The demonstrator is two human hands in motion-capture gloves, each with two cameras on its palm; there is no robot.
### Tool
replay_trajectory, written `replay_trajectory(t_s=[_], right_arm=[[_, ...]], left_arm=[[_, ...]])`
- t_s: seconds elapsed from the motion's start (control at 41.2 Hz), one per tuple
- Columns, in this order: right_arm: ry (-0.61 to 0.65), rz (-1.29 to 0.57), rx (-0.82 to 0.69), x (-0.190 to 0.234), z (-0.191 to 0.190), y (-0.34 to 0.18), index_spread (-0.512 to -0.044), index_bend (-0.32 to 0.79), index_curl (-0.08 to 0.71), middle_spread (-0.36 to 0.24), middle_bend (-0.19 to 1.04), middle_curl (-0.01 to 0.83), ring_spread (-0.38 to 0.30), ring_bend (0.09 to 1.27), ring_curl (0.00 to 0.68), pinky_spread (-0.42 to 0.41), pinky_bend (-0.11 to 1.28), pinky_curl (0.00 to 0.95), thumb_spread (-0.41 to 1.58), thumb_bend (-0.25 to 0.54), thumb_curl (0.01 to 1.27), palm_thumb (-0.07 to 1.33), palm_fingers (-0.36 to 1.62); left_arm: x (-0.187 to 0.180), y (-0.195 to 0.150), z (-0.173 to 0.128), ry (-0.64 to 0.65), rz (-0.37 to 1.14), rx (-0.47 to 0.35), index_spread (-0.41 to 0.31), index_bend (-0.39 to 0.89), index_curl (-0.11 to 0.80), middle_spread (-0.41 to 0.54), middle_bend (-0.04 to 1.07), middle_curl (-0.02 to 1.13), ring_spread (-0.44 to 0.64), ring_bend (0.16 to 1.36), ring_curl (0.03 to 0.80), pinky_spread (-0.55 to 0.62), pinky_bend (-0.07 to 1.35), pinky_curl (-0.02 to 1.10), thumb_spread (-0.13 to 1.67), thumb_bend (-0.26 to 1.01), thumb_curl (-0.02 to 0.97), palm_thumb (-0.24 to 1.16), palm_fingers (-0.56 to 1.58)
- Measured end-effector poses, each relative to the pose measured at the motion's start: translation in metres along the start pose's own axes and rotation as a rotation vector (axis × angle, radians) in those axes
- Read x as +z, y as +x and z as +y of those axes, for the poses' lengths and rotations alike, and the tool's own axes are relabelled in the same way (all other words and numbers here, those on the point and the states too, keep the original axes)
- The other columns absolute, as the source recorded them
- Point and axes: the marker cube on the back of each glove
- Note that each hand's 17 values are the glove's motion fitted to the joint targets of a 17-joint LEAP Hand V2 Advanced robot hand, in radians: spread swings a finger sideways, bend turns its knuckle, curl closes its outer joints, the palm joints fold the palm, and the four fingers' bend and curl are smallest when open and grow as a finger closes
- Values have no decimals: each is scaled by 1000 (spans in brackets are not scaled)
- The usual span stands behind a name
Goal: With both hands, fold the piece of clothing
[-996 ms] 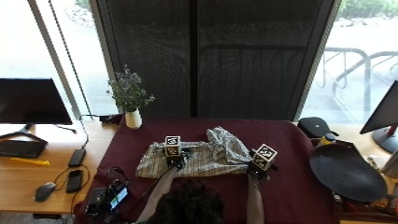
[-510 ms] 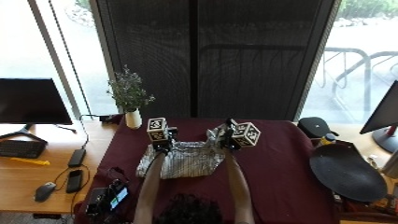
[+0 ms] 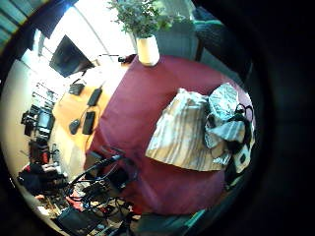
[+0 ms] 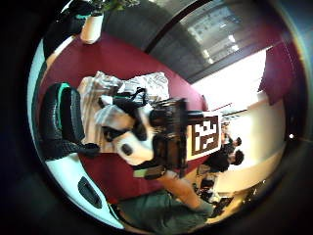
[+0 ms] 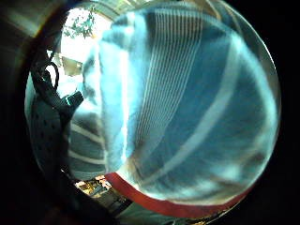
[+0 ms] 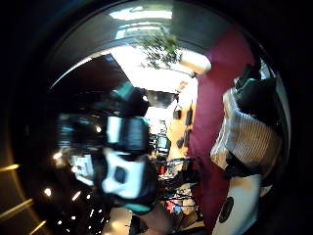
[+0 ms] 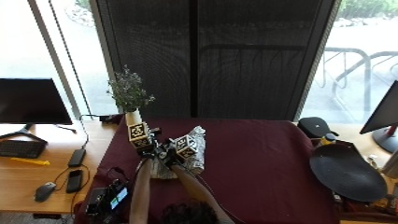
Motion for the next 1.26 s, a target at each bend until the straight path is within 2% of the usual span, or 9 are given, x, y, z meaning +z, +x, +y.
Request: replay_trajectory(t_s=[0.194,0.34,0.389,0.437,0.51,0.583,0.656,0.874,1.263], right_arm=[[-196,89,52,52,31,10,-283,127,268,-205,275,495,-255,668,458,-182,490,341,525,-28,646,1096,1137],[-496,-37,-99,56,34,20,-282,57,249,-227,220,482,-252,675,464,-166,472,342,545,-22,655,1100,967],[-580,-64,-101,48,35,24,-280,101,263,-217,259,502,-252,684,477,-180,474,350,519,-27,662,1100,1074],[-738,-193,-112,29,41,23,-284,102,261,-217,185,476,-224,651,468,-98,395,340,674,-33,637,1055,773],[-956,-392,-88,-11,48,23,-284,163,290,-187,166,462,-164,561,457,-28,381,347,826,-30,610,1001,646],[-1041,-365,62,-54,50,26,-280,161,293,-140,161,444,-121,484,426,36,383,335,971,-43,577,912,592],[-929,-25,79,-97,47,38,-278,154,294,-100,160,428,-87,433,393,91,415,328,1076,-34,547,857,605],[-268,824,105,-222,34,51,-274,183,326,-22,171,407,-7,297,350,192,441,336,1269,-17,486,761,542],[12,893,101,-288,57,74,-284,180,364,-7,161,371,46,219,335,238,444,342,1334,-14,435,690,506]], left_arm=[[14,-9,13,-33,-51,-16,-127,150,374,-67,215,428,140,448,333,345,268,317,1507,254,311,606,497],[20,-12,18,-55,-22,6,-128,159,377,-71,197,426,134,436,329,343,253,321,1506,274,328,661,497],[20,-11,18,-54,0,12,-129,156,377,-71,193,426,135,433,328,341,253,324,1502,273,328,666,501],[16,-9,20,-52,39,22,-129,155,377,-74,191,425,132,431,328,341,250,325,1503,281,335,687,502],[8,-3,22,-36,87,40,-134,156,377,-80,198,426,128,424,326,340,243,327,1500,283,339,701,509],[5,4,22,-34,89,51,-135,155,377,-88,196,426,125,428,327,339,232,327,1498,284,344,710,519],[6,13,21,-28,89,74,-136,157,379,-92,197,427,123,423,325,338,223,328,1496,283,347,717,525],[10,49,44,18,109,159,-137,154,381,-91,184,425,119,423,329,338,215,336,1468,232,340,659,526],[27,90,66,13,93,244,-137,155,383,-88,180,412,119,429,335,339,217,345,1445,180,343,631,524]])
